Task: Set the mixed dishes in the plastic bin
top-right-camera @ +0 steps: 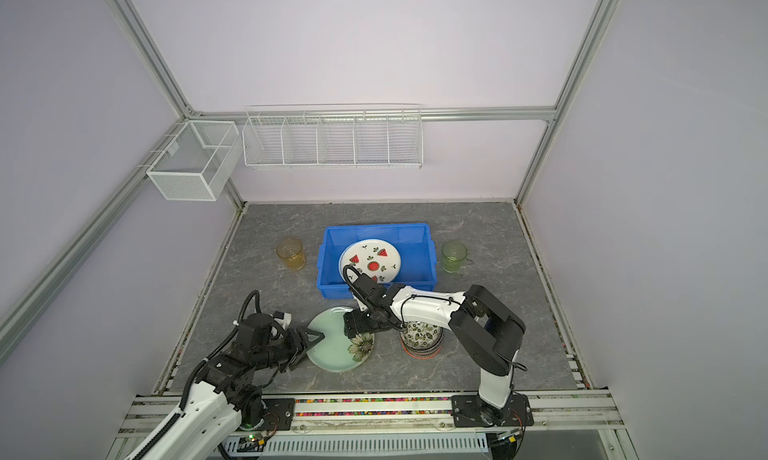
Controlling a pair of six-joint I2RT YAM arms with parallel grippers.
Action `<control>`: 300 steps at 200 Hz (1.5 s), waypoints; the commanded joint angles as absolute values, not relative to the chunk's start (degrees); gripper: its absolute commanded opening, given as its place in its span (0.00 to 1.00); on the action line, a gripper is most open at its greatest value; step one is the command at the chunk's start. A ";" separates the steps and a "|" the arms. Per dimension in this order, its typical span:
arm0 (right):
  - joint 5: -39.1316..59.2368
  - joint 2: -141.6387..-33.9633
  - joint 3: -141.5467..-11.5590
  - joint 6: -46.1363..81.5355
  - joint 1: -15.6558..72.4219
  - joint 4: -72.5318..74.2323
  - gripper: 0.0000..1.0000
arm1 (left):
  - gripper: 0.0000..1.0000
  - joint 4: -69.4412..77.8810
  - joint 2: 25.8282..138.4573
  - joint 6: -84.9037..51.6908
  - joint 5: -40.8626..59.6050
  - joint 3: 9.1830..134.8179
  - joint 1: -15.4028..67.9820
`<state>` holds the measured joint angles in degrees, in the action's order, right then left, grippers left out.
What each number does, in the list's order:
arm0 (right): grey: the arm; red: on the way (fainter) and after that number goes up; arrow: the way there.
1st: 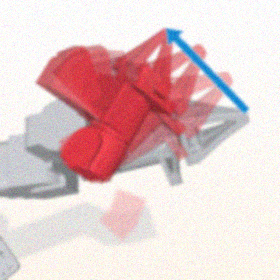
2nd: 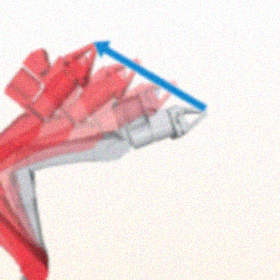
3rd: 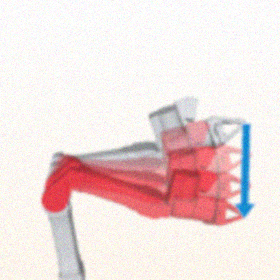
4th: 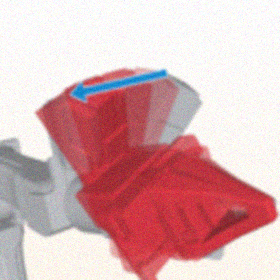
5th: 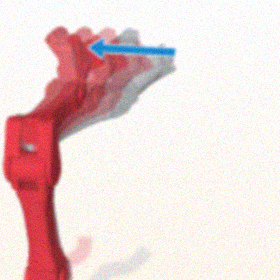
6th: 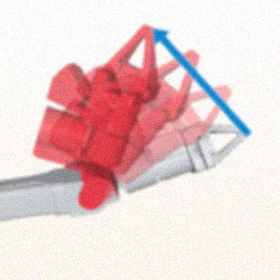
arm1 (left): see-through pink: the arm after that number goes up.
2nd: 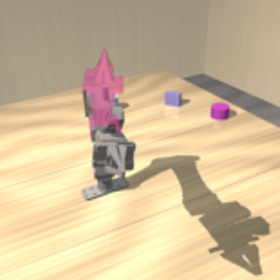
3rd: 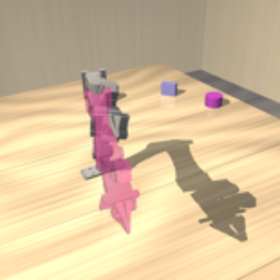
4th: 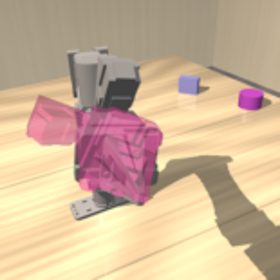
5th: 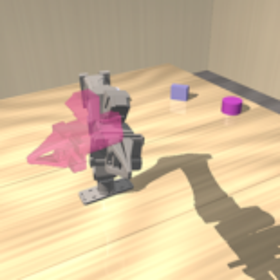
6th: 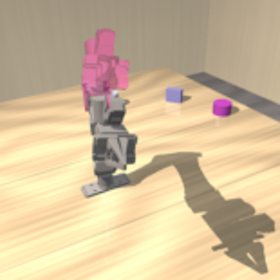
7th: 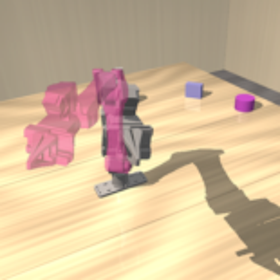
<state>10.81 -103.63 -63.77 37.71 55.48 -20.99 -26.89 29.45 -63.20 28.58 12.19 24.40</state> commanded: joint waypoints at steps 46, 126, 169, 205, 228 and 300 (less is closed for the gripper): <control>15.01 -104.06 -63.41 39.26 55.89 -16.84 0.89 | 0.43 -23.24 27.35 -64.25 30.96 12.44 24.69; 14.58 -103.15 -64.22 38.87 55.90 -18.14 0.89 | 0.18 -24.21 26.38 -63.83 31.18 12.48 24.63; 13.95 -101.77 -66.83 37.90 55.67 -21.75 0.89 | 0.00 -26.71 24.57 -62.97 30.99 12.79 24.63; 14.33 -98.28 -66.97 38.38 54.43 -21.86 0.89 | 0.00 -27.26 24.38 -60.79 31.74 13.96 24.61; 14.07 -94.89 -66.77 38.19 53.48 -23.09 0.88 | 0.00 -27.86 24.43 -59.05 32.08 15.91 24.61; 12.80 -79.69 -63.36 35.48 47.17 -29.62 0.88 | 0.00 -17.12 27.67 -57.84 37.30 20.14 24.63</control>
